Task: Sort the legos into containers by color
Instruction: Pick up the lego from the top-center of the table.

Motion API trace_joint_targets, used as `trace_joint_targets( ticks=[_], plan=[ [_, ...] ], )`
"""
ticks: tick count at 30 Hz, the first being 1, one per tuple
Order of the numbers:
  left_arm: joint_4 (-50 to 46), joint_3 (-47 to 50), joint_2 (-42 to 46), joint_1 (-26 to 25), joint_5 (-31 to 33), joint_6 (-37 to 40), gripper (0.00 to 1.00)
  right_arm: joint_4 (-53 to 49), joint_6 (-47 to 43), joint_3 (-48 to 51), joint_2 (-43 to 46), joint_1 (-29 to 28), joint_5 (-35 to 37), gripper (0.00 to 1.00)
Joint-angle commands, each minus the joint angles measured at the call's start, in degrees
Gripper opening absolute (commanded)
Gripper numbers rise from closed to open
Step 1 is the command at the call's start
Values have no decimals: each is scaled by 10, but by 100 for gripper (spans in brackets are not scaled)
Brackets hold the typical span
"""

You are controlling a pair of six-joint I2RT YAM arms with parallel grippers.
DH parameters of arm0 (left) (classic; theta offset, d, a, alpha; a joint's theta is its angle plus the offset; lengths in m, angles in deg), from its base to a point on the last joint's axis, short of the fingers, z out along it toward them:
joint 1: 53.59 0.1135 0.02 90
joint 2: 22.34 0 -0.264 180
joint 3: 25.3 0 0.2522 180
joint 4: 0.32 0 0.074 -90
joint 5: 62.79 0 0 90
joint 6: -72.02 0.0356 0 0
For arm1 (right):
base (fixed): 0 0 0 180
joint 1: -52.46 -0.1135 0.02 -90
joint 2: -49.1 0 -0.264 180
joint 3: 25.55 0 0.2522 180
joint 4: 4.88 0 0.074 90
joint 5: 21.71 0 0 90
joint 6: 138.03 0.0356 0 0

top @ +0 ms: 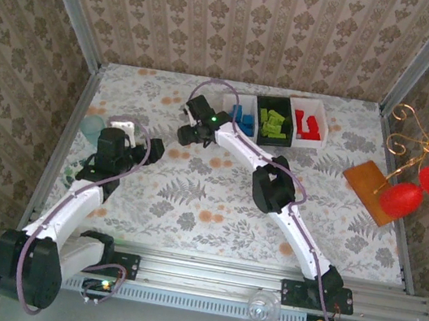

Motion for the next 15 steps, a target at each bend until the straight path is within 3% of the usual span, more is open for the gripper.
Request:
trace_joint_targets(
  ticks=[1,10,15],
  plan=[
    [3,6,10,5,3,-11,83,-17,-17,-5,5,1,17,67],
    [5,7,10,5,-4,-12,83,-23,-20,-23,10,8,-6,50],
    [12,8,11,5,-16,-19,83,29,-23,100,115,8,-62,45]
  ],
)
